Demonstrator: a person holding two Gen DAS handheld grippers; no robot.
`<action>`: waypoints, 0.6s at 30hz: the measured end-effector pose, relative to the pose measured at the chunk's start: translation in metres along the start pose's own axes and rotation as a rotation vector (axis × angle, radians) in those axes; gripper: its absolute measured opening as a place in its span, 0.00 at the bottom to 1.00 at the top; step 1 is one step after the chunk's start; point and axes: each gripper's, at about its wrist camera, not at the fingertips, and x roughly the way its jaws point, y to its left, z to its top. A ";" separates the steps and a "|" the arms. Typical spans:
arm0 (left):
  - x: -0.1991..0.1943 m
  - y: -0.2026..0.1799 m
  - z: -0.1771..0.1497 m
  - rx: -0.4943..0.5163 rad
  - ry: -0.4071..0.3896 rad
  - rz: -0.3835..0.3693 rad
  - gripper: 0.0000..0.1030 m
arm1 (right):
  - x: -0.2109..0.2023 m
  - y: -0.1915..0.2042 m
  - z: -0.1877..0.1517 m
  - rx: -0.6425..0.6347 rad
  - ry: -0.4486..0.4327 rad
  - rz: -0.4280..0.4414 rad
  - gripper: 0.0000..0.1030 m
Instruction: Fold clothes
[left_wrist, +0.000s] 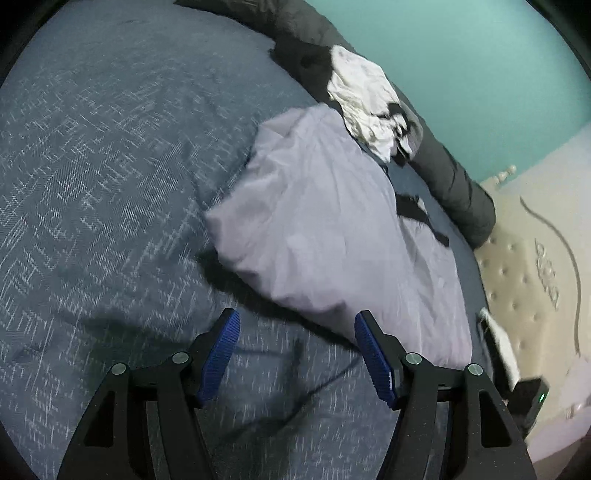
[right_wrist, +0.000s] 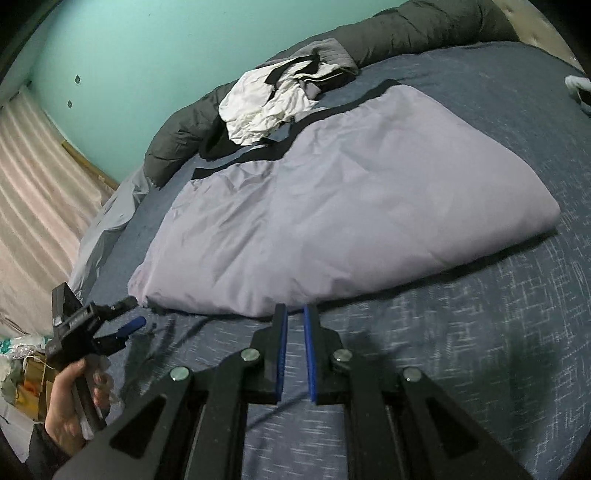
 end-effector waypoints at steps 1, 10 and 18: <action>0.000 0.002 0.003 -0.013 -0.011 -0.001 0.67 | 0.001 -0.002 0.000 0.002 -0.002 -0.001 0.08; -0.001 0.021 0.021 -0.140 -0.062 -0.042 0.67 | -0.003 -0.010 0.005 0.006 -0.032 0.032 0.08; 0.000 0.018 0.030 -0.122 -0.091 -0.049 0.67 | 0.001 -0.011 0.003 -0.003 -0.018 0.037 0.08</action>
